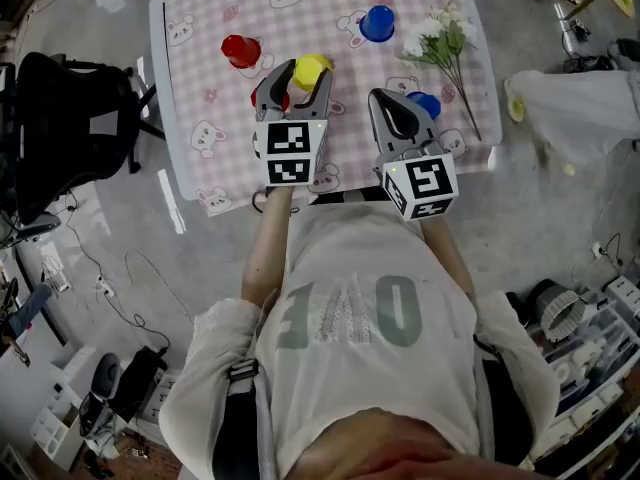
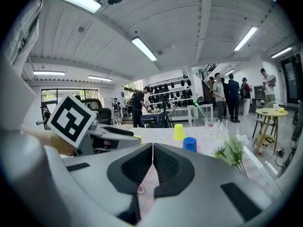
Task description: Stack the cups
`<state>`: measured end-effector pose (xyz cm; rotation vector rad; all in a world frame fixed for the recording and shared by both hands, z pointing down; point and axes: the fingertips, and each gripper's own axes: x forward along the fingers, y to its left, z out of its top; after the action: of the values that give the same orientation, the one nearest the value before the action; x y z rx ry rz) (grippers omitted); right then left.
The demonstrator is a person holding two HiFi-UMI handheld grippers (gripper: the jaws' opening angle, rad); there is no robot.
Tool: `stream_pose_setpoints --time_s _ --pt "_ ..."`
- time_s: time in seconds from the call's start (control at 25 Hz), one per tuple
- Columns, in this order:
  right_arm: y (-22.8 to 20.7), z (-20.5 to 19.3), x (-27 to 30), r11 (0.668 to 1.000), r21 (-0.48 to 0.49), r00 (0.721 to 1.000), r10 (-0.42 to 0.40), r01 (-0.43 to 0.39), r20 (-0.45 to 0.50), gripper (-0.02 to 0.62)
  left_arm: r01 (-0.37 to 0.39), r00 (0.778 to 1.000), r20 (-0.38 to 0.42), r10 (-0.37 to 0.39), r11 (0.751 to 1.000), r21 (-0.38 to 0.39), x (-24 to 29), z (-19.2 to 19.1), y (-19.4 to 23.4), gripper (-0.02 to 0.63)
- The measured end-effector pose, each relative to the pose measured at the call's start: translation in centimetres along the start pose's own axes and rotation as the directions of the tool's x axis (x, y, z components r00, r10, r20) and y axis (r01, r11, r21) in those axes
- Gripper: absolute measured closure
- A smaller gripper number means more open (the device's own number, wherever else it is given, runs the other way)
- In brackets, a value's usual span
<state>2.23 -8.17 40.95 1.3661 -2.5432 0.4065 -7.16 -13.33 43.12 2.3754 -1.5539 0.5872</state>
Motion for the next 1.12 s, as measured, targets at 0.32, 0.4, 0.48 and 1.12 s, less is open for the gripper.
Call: stream_pose_setpoints --time_s 0.32,0.4,0.48,1.12 --pt "-0.1 -0.6 -0.2 1.000 0.006 1.000 -0.002 0.002 -0.013 0.566 0.014 0.998 -0.058 -0.016 0.999 -0.036 0.8 -3.1 -0.5 0.373" --pt "-0.2 -0.6 -0.2 1.000 0.007 1.000 -0.005 0.005 -0.013 0.566 0.021 0.997 -0.079 -0.025 0.999 -0.042 1.0 -3.7 -0.6 0.373" --pt "-0.2 -0.4 -0.2 1.000 0.008 1.000 -0.007 0.007 -0.014 0.566 0.024 0.995 -0.100 -0.029 0.999 -0.047 1.3 -4.1 -0.6 0.373" --pt "-0.5 -0.2 -0.7 1.000 0.013 1.000 -0.019 0.019 0.008 0.566 0.052 0.996 -0.070 -0.056 0.996 -0.068 0.9 -3.5 -1.3 0.370"
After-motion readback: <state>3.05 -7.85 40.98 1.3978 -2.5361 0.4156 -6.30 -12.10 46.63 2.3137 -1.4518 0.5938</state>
